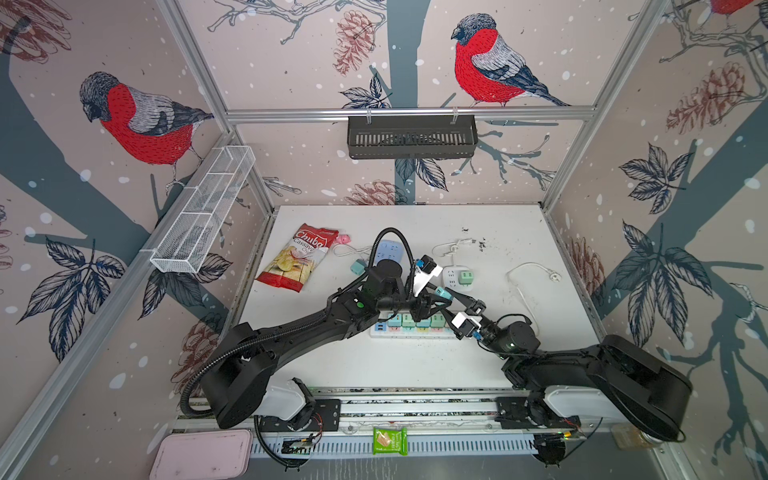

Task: Insert the plug
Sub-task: 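Close the left gripper on the teal adapter while the right gripper opens and withdraws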

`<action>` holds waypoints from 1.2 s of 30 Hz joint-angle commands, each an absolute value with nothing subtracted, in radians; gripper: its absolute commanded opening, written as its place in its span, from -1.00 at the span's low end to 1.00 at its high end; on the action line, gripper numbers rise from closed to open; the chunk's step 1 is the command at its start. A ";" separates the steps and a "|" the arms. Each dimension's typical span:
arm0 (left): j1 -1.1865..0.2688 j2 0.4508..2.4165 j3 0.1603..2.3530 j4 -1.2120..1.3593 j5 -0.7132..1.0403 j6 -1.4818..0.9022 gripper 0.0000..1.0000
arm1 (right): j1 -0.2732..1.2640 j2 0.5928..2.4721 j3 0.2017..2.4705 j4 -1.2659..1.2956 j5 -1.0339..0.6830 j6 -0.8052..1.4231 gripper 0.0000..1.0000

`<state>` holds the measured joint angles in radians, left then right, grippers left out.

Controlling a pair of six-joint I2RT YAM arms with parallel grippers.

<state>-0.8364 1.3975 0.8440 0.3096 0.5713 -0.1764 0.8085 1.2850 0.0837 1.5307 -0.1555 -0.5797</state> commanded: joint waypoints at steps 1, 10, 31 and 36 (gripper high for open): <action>-0.844 1.402 0.856 0.318 0.596 -0.160 -0.39 | 0.811 1.291 0.084 1.589 -0.145 -0.591 -0.95; -0.844 1.403 0.856 0.320 0.577 -0.160 -0.98 | 0.816 1.347 0.052 1.743 -0.088 -0.582 0.10; -0.844 1.028 0.525 0.564 0.073 0.001 -1.00 | 0.768 1.352 0.033 1.863 0.313 -0.338 0.99; -0.844 1.029 0.523 0.559 0.055 0.021 -1.00 | 0.675 1.264 0.021 1.762 0.630 -0.123 0.99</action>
<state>-0.8421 1.0290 0.5236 0.4923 0.0917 -0.0151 0.7002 1.3029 0.0219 1.6093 0.3912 -0.2993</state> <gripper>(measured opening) 0.300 0.995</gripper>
